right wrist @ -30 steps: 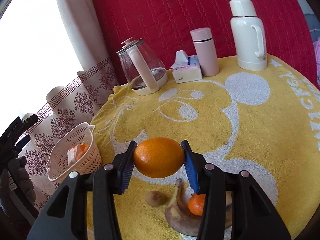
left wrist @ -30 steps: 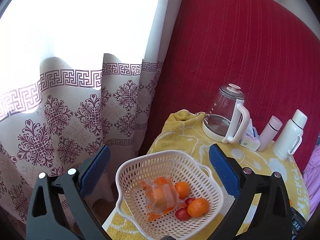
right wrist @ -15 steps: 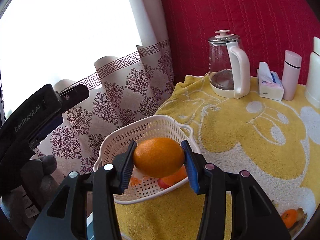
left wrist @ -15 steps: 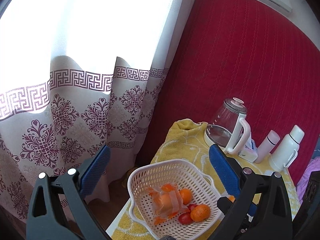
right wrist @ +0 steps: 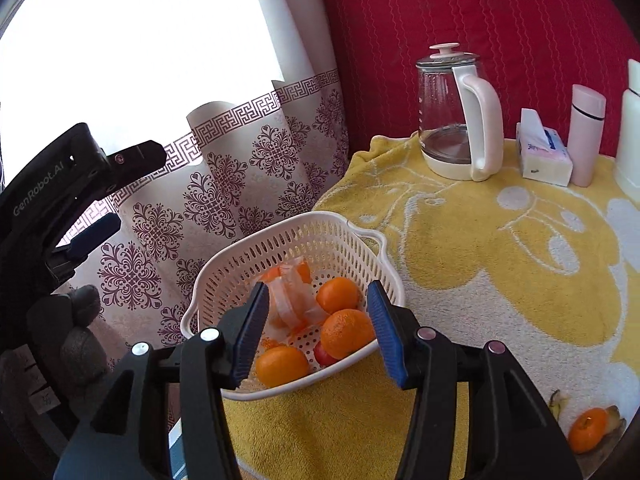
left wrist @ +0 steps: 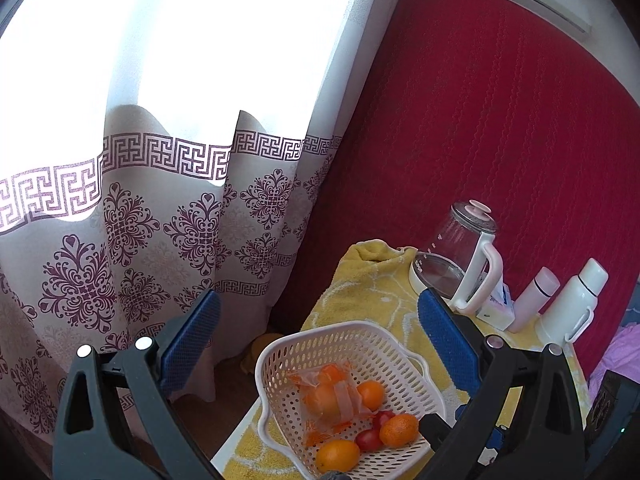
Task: Organize fruits
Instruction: 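Carry the held orange to the white basket and release it with the right tool, then move the right tool back over the banana toward the last orange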
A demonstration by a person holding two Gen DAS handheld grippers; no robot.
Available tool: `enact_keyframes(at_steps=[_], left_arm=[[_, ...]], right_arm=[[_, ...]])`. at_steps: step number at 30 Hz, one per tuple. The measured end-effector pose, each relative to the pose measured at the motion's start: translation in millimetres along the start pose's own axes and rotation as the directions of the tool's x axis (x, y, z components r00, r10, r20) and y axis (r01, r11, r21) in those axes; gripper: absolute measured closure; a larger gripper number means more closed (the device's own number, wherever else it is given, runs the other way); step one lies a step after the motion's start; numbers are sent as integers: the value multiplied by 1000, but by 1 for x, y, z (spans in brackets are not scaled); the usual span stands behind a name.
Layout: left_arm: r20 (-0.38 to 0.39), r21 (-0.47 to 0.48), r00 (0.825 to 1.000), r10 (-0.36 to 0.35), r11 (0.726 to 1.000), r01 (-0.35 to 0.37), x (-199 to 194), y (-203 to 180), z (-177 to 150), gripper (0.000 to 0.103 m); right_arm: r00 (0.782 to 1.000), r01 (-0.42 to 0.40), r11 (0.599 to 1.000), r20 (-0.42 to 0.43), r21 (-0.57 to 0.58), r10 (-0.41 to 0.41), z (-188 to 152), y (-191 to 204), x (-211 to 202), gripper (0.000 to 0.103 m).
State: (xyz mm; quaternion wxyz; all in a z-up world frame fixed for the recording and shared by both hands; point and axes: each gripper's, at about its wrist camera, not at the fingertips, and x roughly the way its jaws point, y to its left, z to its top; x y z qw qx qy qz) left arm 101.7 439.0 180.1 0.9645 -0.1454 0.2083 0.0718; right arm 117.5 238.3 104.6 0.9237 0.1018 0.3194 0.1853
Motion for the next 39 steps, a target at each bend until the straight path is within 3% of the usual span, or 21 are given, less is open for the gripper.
enact_keyframes(at_steps=[21, 31, 39], left_arm=[[-14, 84, 999, -44, 995, 45, -1, -33, -14, 3], [-38, 153, 996, -75, 985, 80, 0, -60, -28, 3], [-62, 231, 993, -101, 966, 113, -2, -88, -46, 3]], right_arm=[[985, 170, 969, -7, 181, -172, -45, -104, -49, 51], [958, 275, 914, 0, 299, -288, -63, -171, -90, 51], [946, 311, 880, -23, 358, -325, -79, -204, -105, 51]])
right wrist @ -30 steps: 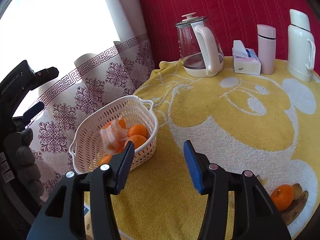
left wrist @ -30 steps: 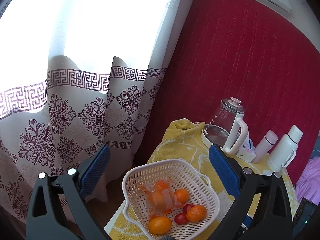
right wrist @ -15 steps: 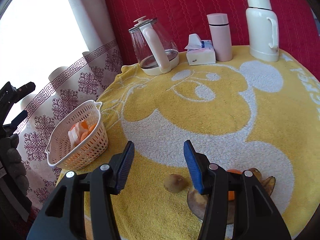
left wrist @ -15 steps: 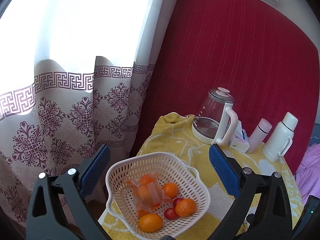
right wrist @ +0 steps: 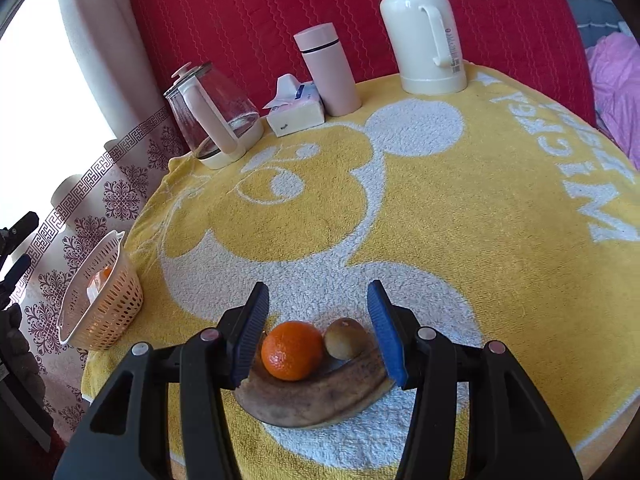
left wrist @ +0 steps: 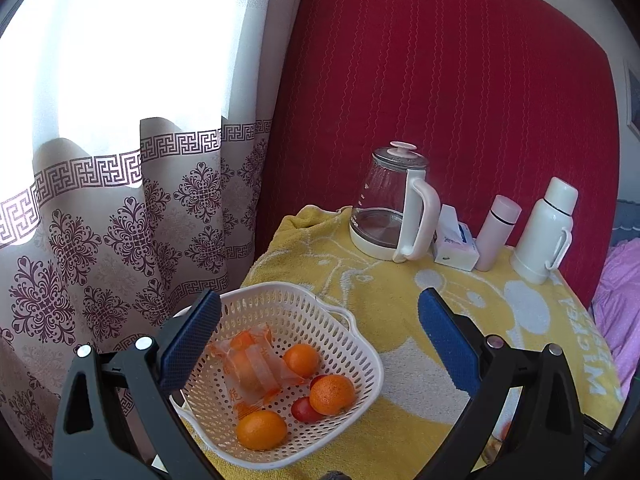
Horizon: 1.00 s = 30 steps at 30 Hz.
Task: Organize fruits
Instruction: 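Move the right tool back over the banana toward the last orange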
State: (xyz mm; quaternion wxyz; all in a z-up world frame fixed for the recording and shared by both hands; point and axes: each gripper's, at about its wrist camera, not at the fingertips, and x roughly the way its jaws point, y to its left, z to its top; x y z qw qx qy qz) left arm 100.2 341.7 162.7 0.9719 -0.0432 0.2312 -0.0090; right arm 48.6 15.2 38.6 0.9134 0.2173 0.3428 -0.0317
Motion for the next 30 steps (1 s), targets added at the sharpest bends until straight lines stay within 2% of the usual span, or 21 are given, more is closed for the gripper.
enact_keyframes(at_steps=[7, 13, 30], left_arm=[[-27, 76, 999, -32, 997, 34, 5, -29, -13, 3], [-48, 131, 998, -51, 990, 57, 8, -49, -23, 3], [-76, 178, 996, -56, 982, 69, 16, -66, -35, 3]], right_arm=[[1000, -3, 1000, -20, 13, 4, -7, -7, 3, 51], [999, -29, 999, -34, -30, 28, -14, 6, 5, 50], [1000, -22, 989, -9, -147, 21, -23, 30, 0, 50]])
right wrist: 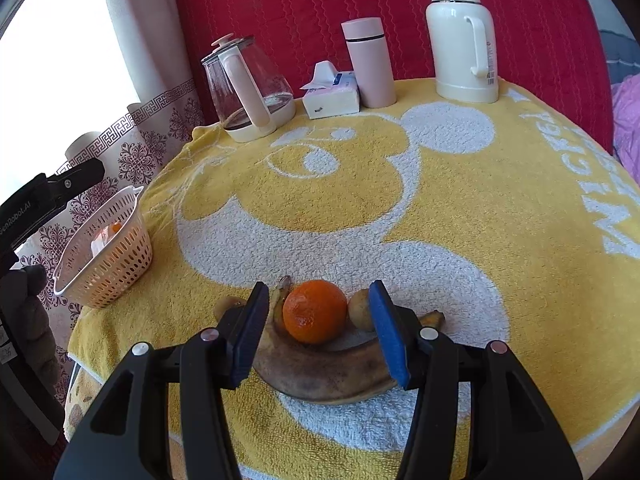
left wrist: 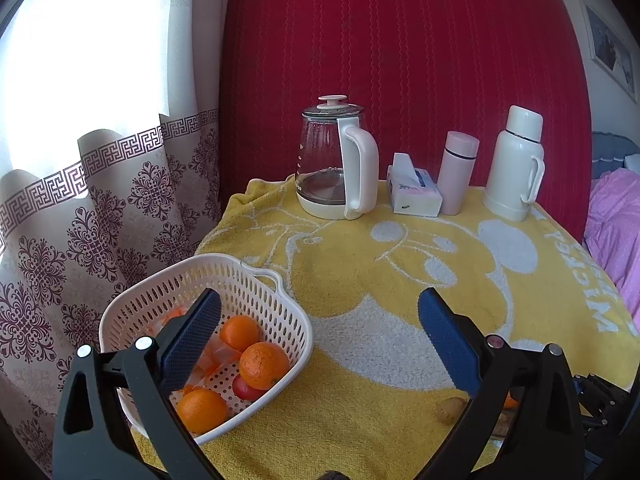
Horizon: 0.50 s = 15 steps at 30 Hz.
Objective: Organize fruits
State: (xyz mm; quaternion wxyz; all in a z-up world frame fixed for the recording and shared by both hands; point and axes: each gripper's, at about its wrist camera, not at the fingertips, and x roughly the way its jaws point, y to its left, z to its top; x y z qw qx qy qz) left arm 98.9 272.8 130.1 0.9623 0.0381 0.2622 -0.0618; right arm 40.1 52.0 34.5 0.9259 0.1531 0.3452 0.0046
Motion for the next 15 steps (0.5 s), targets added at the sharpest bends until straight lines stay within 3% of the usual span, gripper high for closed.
enact_keyframes(at_steps=[4, 9, 12, 15], left_arm=[[-6, 4, 1000, -1, 1000, 1, 2, -2, -2, 3], [-26, 30, 1000, -15, 999, 16, 9, -12, -8, 3], [-65, 39, 994, -85, 995, 87, 15, -22, -13, 3], [-123, 33, 973, -194, 979, 200, 22, -34, -21, 3]], right_arm=[[1000, -2, 1000, 8, 2, 2, 0, -1, -2, 50], [998, 44, 995, 31, 92, -47, 2, -25, -4, 50], [995, 84, 982, 38, 168, -92, 4, -46, -4, 50], [993, 107, 964, 32, 242, -118, 4, -66, -2, 50]])
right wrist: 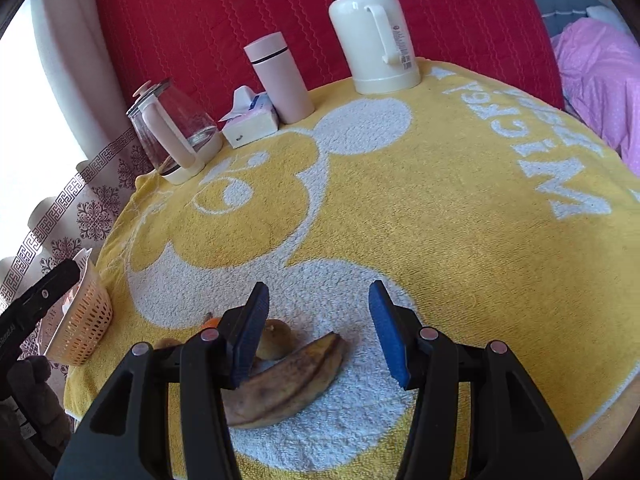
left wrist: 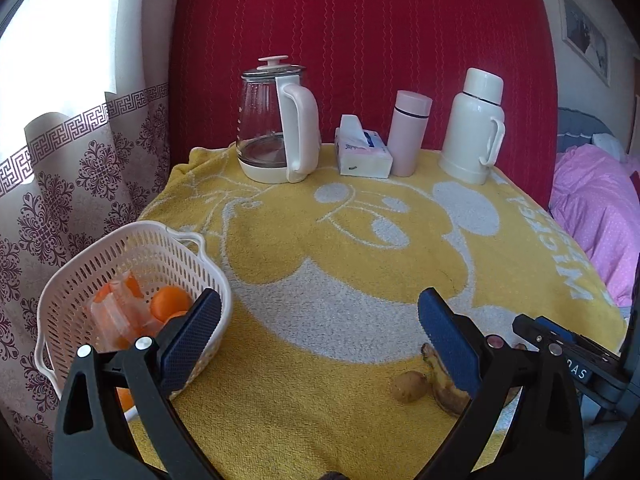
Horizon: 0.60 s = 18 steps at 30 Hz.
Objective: Organize fruits
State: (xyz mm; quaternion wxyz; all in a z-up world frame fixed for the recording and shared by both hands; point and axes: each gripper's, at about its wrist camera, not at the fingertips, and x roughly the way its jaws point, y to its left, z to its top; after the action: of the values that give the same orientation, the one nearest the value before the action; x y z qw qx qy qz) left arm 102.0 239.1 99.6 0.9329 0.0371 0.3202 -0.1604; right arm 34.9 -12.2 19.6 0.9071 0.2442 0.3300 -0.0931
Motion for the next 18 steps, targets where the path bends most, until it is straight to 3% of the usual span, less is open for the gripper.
enact_keyframes(at_steps=[4, 8, 16, 18], left_arm=[[-45, 35, 990, -135, 990, 136, 12, -25, -12, 3], [-95, 73, 968, -232, 968, 239, 23, -51, -27, 21], [-161, 96, 928, -336, 931, 353, 39, -80, -37, 40], [-188, 106, 922, -339, 926, 363, 46, -87, -40, 50]], right_arm=[[1000, 7, 998, -24, 64, -6, 1, -15, 8, 50], [1000, 6, 996, -27, 85, -4, 1, -19, 10, 50], [1000, 5, 997, -24, 74, -3, -2, -16, 9, 50], [1000, 3, 997, -24, 77, -1, -2, -16, 9, 50]])
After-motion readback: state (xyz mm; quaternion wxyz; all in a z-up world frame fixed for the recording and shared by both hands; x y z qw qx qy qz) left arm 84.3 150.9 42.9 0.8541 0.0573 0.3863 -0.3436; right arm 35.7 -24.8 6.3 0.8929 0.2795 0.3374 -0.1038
